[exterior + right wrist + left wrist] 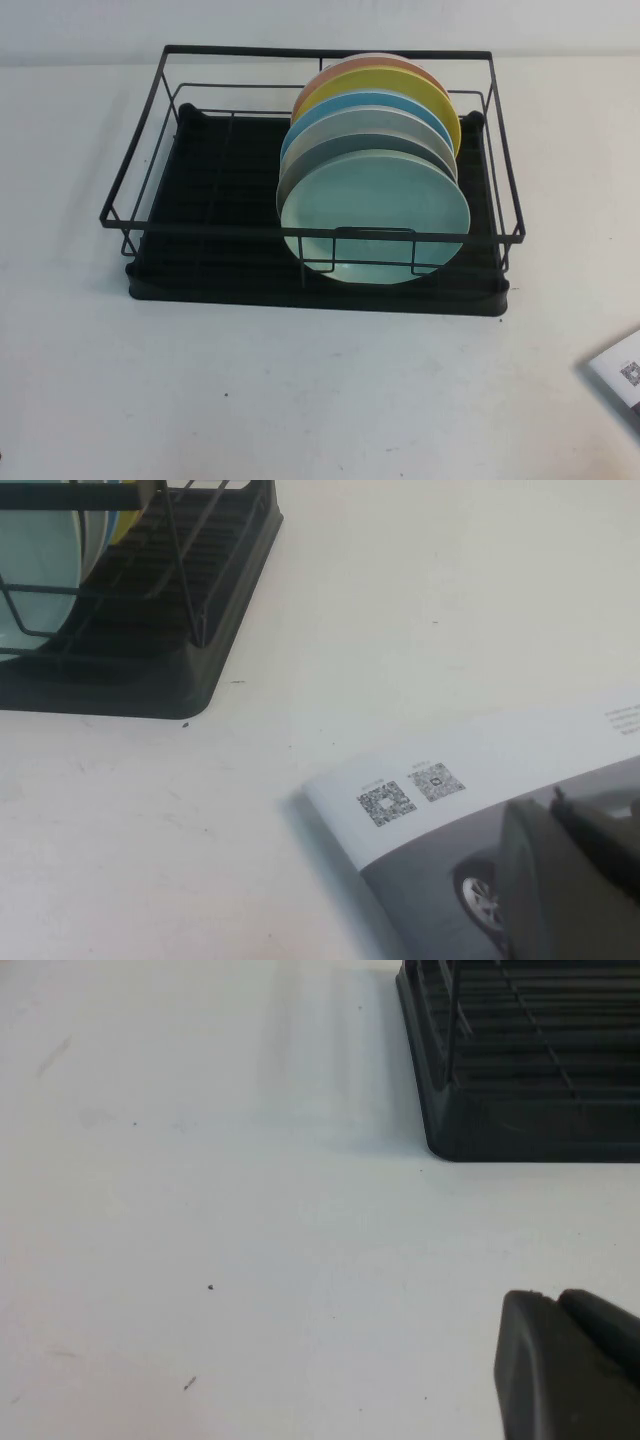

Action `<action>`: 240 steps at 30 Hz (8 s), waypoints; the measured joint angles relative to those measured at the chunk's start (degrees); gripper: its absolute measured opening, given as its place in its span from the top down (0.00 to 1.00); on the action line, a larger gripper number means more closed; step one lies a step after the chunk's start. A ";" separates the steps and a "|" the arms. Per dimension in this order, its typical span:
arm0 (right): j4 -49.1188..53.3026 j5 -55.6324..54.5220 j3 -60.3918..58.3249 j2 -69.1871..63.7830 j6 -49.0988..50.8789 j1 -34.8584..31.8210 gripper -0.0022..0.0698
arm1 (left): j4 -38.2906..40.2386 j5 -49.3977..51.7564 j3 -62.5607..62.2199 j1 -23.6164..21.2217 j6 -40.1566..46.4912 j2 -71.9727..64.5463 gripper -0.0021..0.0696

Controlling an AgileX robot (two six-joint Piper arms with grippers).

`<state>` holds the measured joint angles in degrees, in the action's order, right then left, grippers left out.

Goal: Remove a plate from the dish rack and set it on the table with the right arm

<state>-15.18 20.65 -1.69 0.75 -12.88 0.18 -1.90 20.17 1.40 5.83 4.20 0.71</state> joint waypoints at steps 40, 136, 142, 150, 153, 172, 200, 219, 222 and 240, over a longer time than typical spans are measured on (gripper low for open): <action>-1.27 0.00 0.00 0.00 0.00 0.00 1.00 | 0.00 0.00 0.00 0.00 0.00 0.00 0.98; -28.67 22.94 70.84 -82.49 -62.52 23.48 0.53 | 0.00 0.00 0.00 0.00 0.00 0.00 0.98; -28.67 21.76 74.14 -86.29 -65.29 23.48 0.53 | 0.00 0.00 0.00 0.00 0.00 0.00 0.98; -28.67 19.71 75.77 -89.74 -68.26 23.48 0.53 | 0.00 0.00 0.00 0.00 0.00 0.00 0.98; -28.67 18.48 75.77 -90.75 -68.80 23.48 0.53 | 0.00 0.00 0.00 0.00 0.00 0.00 0.98; -29.15 13.28 76.15 -94.14 -71.86 23.70 0.66 | 0.00 0.00 0.00 0.00 0.00 0.00 0.98; -28.90 7.68 76.15 -97.14 -72.08 23.82 0.83 | 0.00 0.00 0.00 0.00 0.00 0.00 0.98; -28.26 5.08 77.54 -91.05 -72.42 23.89 0.91 | 0.00 0.00 0.00 0.00 0.00 0.00 0.98; -28.26 6.30 78.24 -88.61 -72.42 23.89 0.91 | 0.00 0.00 0.00 0.00 0.00 0.00 0.98; -24.82 14.09 79.04 -73.91 -61.82 23.89 0.93 | 0.13 0.00 0.00 0.00 0.00 0.00 0.98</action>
<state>-40.00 34.74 77.36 -73.16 -74.70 24.07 -1.77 20.17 1.40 5.83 4.20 0.71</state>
